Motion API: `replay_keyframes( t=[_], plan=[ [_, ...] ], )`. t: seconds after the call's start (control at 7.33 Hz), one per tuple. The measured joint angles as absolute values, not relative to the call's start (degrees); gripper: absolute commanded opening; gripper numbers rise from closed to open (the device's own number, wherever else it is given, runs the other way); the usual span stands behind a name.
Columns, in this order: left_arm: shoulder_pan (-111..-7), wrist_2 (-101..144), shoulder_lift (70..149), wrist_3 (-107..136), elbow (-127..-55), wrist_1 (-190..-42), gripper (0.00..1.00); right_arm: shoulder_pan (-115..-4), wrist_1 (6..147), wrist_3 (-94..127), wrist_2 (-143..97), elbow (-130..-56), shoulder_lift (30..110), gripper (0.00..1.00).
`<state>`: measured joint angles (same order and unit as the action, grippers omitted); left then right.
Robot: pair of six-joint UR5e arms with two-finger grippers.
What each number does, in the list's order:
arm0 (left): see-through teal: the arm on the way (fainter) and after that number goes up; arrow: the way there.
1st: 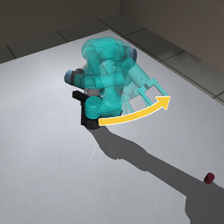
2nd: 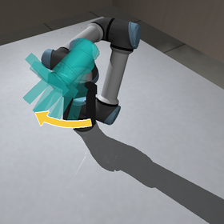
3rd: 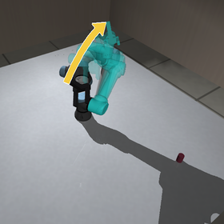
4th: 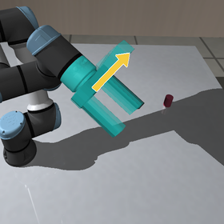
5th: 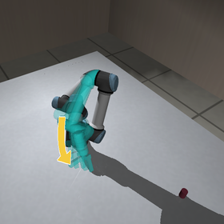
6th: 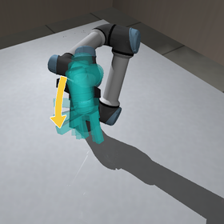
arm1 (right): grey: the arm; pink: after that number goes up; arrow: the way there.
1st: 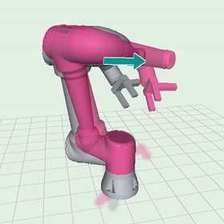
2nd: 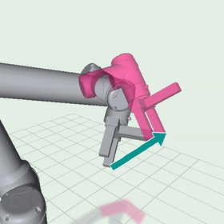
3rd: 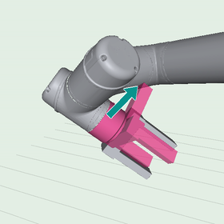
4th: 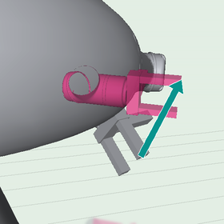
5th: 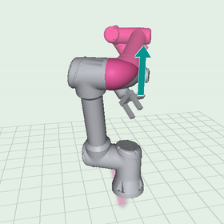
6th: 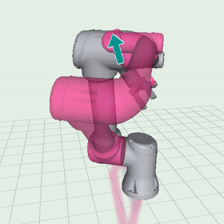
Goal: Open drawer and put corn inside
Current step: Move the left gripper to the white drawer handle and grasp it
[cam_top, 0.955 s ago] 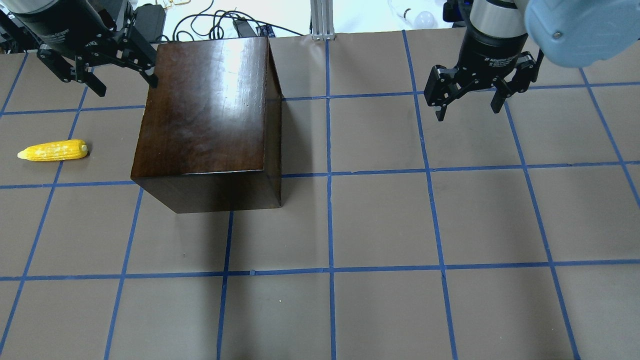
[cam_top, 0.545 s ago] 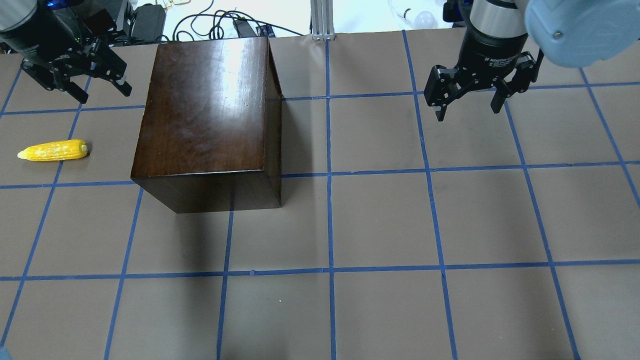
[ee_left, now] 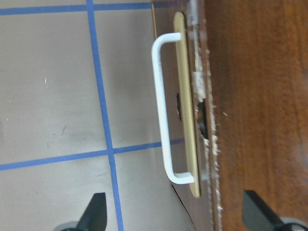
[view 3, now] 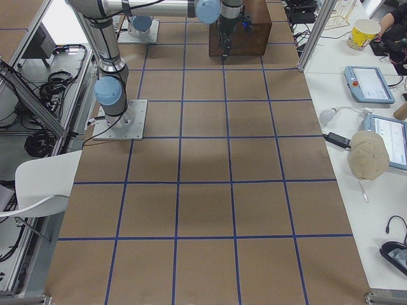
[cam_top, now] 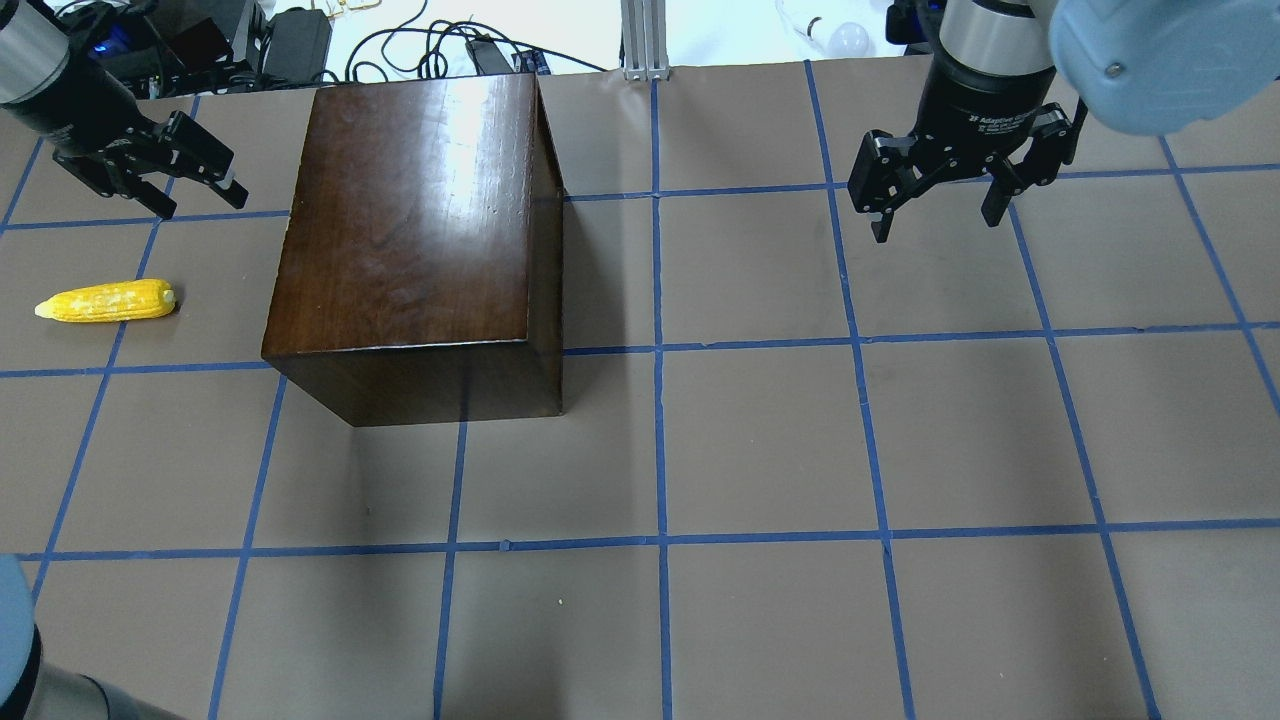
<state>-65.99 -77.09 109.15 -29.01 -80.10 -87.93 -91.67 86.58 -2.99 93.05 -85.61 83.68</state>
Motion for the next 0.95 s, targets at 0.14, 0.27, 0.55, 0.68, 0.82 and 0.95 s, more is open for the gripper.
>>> replay_keyframes(
  t=[0.14, 0.27, 0.55, 0.68, 0.82, 0.95],
  plan=[
    [-65.6, -75.6, 110.7, -29.3, -80.2, -86.7, 1.00, -91.7, 86.6, -3.0, 93.1, -85.6, 83.7, 1.00],
    [-65.4, -75.0, 112.2, -29.6, -80.3, -85.5, 1.00, -91.7, 86.6, -3.0, 93.1, -85.6, 83.7, 1.00],
    [-65.2, -74.7, 114.4, -29.8, -81.6, -82.8, 1.00, -91.7, 86.6, -3.0, 93.0, -85.6, 83.7, 1.00],
    [-65.0, -74.7, 114.8, -30.0, -82.4, -81.6, 1.00, -91.7, 86.6, -3.0, 93.0, -85.6, 83.7, 1.00],
    [-65.0, -74.6, 115.1, -30.3, -83.0, -80.8, 1.00, -91.7, 86.6, -3.0, 93.0, -85.6, 83.7, 1.00],
    [-65.0, -74.3, 115.4, -30.3, -83.3, -80.6, 1.00, -91.7, 86.6, -3.0, 93.0, -85.6, 83.7, 1.00]
  ],
)
